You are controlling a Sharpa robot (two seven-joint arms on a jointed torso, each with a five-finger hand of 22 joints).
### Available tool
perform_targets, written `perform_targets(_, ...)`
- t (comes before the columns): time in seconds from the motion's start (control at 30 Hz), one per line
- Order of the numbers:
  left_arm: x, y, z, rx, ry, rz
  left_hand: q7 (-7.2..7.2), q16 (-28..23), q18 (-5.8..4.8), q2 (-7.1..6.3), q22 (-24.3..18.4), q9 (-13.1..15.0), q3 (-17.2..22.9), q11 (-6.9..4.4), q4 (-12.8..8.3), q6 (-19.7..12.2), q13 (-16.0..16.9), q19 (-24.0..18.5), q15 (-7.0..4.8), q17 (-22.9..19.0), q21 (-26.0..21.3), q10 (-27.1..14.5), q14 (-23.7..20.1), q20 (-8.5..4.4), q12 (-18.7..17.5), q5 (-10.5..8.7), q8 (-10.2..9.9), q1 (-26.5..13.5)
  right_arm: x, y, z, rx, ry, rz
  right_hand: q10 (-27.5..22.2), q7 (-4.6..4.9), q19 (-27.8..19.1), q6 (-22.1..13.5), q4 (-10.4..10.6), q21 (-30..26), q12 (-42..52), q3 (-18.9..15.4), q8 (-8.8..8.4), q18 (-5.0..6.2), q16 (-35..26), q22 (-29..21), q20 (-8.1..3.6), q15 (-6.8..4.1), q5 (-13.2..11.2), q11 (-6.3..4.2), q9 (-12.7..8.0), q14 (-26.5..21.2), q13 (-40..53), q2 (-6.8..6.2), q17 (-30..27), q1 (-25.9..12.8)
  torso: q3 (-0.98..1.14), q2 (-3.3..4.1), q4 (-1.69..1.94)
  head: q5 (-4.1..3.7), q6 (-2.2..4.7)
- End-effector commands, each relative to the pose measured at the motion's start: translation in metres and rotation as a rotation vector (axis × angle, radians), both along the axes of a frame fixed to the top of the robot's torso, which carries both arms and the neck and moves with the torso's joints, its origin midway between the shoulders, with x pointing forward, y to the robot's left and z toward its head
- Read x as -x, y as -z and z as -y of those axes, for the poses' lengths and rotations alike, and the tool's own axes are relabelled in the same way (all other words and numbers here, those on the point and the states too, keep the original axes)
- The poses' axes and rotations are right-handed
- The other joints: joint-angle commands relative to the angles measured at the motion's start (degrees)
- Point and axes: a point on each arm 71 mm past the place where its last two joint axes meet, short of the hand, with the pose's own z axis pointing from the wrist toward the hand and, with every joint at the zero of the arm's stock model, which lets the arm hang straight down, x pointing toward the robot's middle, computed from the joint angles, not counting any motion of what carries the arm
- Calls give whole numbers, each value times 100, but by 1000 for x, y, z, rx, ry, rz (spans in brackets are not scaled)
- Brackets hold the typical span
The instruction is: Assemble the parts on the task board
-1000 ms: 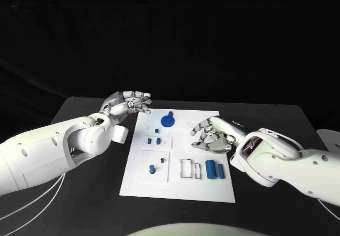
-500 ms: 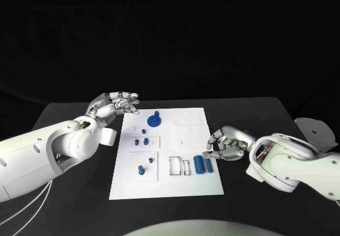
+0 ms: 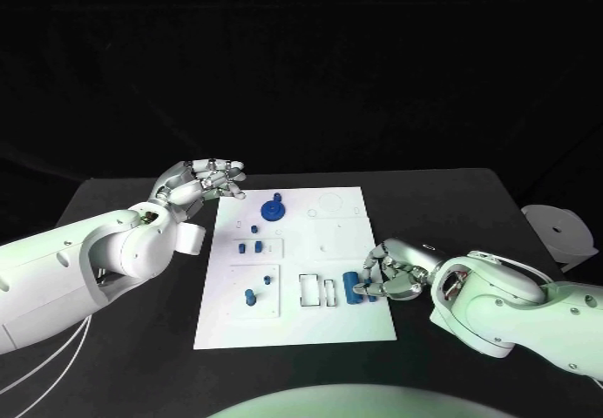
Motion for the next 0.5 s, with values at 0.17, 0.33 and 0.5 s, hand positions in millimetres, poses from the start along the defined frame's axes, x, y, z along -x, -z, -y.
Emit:
perform_targets(0.17,1,-1,2,16,17,2,28,-19,14,27,-5,-9,-38,27,1,-5,7,41,14,-9,-35,-10,-1,-5,-30,16,-25,-5,-1,6,-5,53,-8,37,93,-7,137,-38,4,44,78,-65,45,-57,23,980,-4,5,20,5,9,490,489,58,811,6,-4,-7,-1,25,-25)
perform_targets(0.33,1,-1,2,16,18,2,28,-19,14,27,-5,-9,-38,27,1,-5,7,41,14,-9,-35,-10,-1,-5,-30,16,-25,-5,-2,14,-10,60,-4,33,100,-7,140,-43,9,49,102,-103,54,-58,28,985,-3,6,27,6,12,492,517,78,822,-12,-3,-7,-1,55,-22)
perform_targets(0.5,2,-1,1,15,17,1,28,-19,14,27,-5,-9,-38,27,1,-5,7,41,14,-9,-35,-10,-1,-5,-30,16,-25,-5,-4,18,-13,63,4,27,97,-8,141,-43,10,51,106,-138,64,-59,31,988,-2,7,49,6,14,493,525,100,831,-33,-11,-2,4,60,-24)
